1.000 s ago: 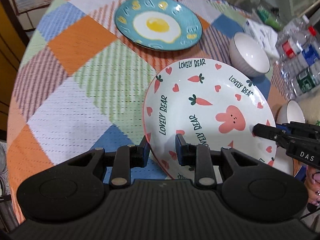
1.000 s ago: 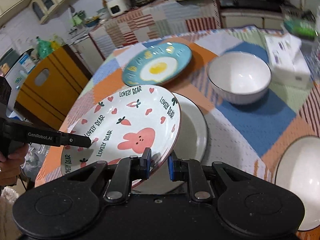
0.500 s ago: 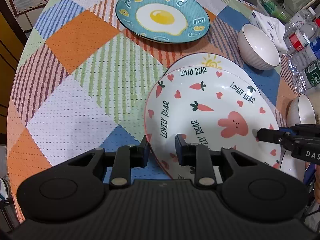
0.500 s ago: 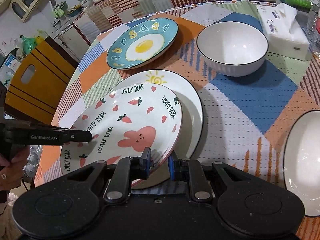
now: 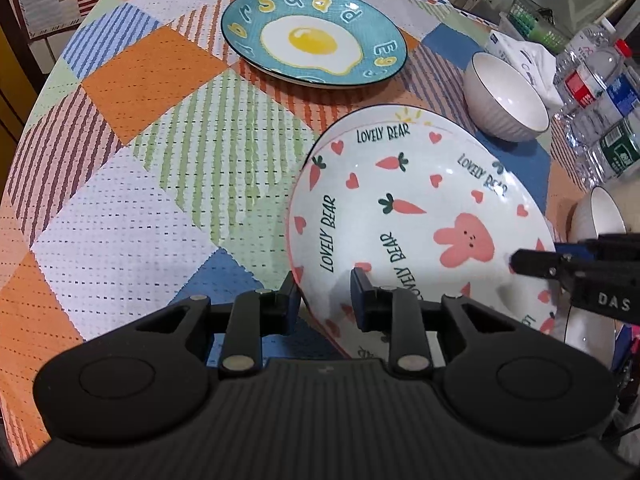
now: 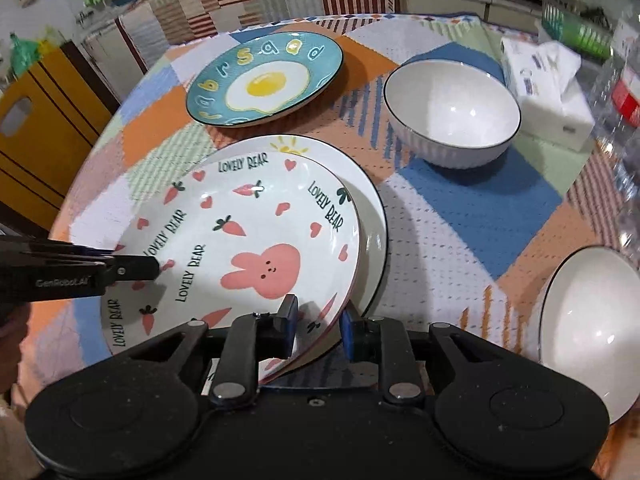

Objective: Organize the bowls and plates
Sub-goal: 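Carry the bunny plate over the sun plate and lower it on top, then open both grippers and move them toward the blue egg plate, then close both grippers on the blue egg plate rim and lift it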

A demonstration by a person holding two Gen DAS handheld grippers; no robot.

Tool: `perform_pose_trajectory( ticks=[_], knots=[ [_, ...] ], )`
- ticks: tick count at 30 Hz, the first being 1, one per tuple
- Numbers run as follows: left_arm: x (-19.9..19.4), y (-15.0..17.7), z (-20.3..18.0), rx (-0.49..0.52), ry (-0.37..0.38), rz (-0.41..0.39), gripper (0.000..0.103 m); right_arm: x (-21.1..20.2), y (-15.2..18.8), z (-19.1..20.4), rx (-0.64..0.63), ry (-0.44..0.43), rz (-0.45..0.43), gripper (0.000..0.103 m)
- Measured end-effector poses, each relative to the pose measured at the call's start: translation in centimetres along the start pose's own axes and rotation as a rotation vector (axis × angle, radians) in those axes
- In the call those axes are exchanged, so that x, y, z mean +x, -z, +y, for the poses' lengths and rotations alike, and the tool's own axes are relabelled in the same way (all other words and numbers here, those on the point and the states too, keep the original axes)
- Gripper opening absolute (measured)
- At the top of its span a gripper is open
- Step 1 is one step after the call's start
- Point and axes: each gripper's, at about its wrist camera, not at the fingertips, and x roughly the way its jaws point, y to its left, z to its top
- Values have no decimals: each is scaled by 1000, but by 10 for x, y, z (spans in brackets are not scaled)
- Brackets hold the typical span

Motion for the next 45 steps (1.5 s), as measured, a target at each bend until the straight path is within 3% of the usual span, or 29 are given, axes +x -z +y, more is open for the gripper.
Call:
perform_pose_trajectory(
  ticks=[7,13,20,23,33,38,45],
  knots=[
    [2,1,0,0,5,7,25,5,-2,9,-34,71,10,31],
    [4,2,-5,14,3,5,25,9,2,26,-151,192,1,33],
    [2,-1,-3,6,7,12,25,14,5,33,-232,262,-42,33],
    [-7,-4,-2,2,16,-3,25,9,5,27,-208,232,-63,32],
    [-76,-31,3,26,5,-141,25,-50,-22,20,-166,42,-263,33],
    [-104,-57,14,26,-13,-210,26,-76,-47,27,-249,-28,-332,43],
    [-111,-92,30,21,-66,-235,43,-88,-100,22,-310,-111,-371,55]
  ],
)
